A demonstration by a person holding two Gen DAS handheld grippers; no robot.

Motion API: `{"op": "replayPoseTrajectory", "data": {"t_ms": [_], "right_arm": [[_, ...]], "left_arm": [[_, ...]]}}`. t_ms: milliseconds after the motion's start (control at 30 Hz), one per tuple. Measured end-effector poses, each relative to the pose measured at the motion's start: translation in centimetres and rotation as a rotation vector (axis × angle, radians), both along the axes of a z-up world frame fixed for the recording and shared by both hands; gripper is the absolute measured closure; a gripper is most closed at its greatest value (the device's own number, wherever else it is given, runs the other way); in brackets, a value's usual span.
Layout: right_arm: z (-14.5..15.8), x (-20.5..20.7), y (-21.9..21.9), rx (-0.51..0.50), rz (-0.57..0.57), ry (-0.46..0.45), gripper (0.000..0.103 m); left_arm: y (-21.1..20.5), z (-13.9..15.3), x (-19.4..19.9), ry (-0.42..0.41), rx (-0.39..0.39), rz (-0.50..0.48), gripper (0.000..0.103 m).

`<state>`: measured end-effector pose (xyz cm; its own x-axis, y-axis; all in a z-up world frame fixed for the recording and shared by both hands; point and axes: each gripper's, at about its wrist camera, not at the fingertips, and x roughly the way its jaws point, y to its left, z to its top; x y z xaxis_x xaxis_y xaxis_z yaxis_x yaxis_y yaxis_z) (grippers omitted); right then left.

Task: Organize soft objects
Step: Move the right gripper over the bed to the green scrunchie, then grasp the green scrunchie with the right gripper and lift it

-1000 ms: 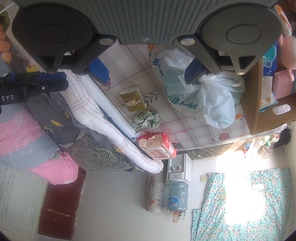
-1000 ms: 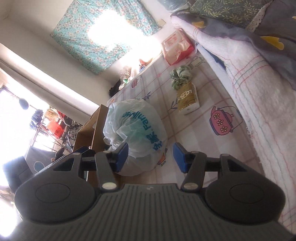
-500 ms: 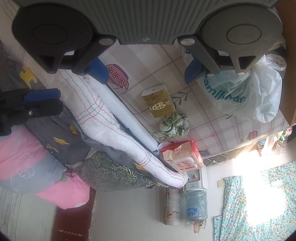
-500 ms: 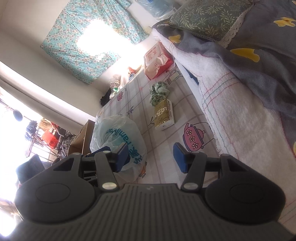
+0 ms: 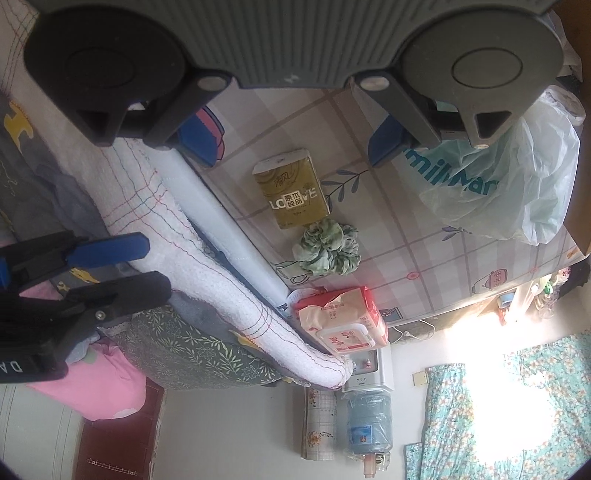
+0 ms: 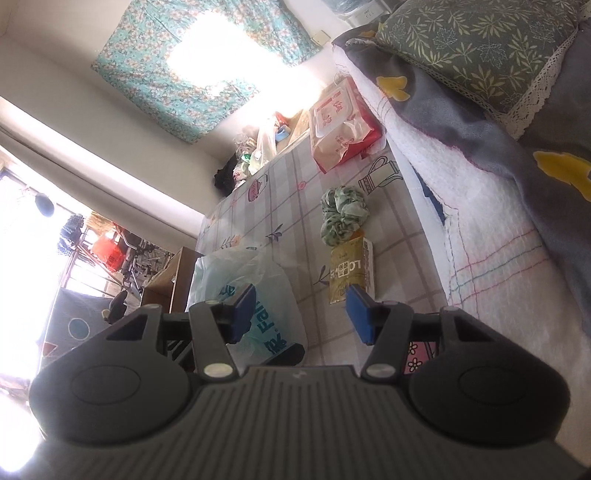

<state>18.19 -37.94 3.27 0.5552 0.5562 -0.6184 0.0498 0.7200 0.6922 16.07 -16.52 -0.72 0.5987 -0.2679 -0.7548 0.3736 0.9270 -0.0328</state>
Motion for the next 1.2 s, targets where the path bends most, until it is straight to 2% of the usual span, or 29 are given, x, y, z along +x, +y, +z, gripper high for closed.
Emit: {"op": "replayPoseTrajectory", "data": {"t_ms": [300, 467, 700, 800, 900, 1000, 1200], "right_arm": [[-2.8, 10.7, 2.6, -0.036, 0.125, 0.062, 0.049], [-6.0, 16.3, 4.4, -0.115, 0.176, 0.105, 0.05], [-10.3, 22.0, 6.5, -0.257, 0.208, 0.151, 0.06], [-11.6, 22.8, 6.9, -0.294, 0.21, 0.146, 0.074], [-11.5, 22.6, 7.4, -0.353, 0.208, 0.13, 0.086], [-10.9, 21.8, 7.1, -0.366, 0.174, 0.12, 0.092], [-6.4, 18.1, 3.0, -0.255, 0.074, 0.031, 0.092]], "left_arm": [[0.4, -1.4, 1.6, 0.019, 0.02, 0.001, 0.013], [1.5, -1.6, 2.1, 0.032, 0.006, 0.018, 0.013], [2.4, -1.9, 2.4, 0.043, -0.015, 0.025, 0.013], [2.7, -1.9, 2.6, 0.042, -0.016, 0.028, 0.013], [2.9, -1.9, 2.6, 0.039, -0.02, 0.028, 0.013], [3.0, -1.8, 2.4, 0.037, -0.024, 0.036, 0.013], [2.4, -1.4, 2.3, 0.027, -0.024, 0.042, 0.013]]}}
